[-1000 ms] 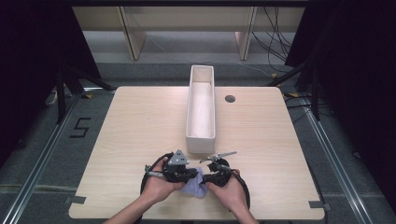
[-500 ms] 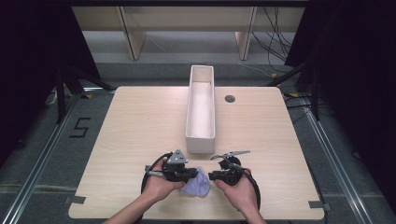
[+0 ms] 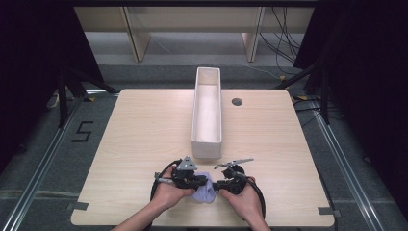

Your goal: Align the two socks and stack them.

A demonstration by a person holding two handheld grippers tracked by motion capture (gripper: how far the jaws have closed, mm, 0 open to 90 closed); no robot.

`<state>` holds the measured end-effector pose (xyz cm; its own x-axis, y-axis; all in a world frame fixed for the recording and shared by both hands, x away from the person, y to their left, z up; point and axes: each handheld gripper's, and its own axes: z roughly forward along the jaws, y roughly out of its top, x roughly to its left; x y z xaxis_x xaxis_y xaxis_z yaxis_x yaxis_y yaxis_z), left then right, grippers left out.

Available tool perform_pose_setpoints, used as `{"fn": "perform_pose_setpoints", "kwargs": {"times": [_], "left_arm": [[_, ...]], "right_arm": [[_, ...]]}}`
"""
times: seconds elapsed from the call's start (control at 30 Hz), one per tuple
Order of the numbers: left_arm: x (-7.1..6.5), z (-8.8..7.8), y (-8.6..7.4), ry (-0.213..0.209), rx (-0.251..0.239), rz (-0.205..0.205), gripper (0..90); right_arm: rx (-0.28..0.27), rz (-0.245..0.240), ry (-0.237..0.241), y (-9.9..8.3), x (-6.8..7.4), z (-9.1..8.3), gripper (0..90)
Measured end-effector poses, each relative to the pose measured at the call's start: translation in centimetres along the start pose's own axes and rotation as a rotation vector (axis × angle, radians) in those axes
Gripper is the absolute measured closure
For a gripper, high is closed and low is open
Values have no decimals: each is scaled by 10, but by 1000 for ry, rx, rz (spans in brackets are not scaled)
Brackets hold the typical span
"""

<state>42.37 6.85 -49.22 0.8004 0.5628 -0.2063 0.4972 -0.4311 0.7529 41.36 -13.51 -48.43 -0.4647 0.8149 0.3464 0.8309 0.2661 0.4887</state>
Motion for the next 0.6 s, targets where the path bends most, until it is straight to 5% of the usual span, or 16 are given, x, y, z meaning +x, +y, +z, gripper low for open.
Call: {"fn": "perform_pose_setpoints", "kwargs": {"times": [0.13,0.23,0.37,0.47,0.6], "left_arm": [[0,1,-1,1,-4,-6,812],[0,1,-1,0,0,-2,806],[0,1,-2,4,0,-11,802],[1,1,-2,0,-2,-14,801],[3,1,-3,1,-1,-15,799]], "right_arm": [[-55,29,-18,5,5,-18,741],[-60,-10,14,10,14,-26,728],[-36,-21,77,10,23,-20,701],[-39,-54,66,10,19,-14,696],[-17,-27,59,9,17,-10,729]]}}
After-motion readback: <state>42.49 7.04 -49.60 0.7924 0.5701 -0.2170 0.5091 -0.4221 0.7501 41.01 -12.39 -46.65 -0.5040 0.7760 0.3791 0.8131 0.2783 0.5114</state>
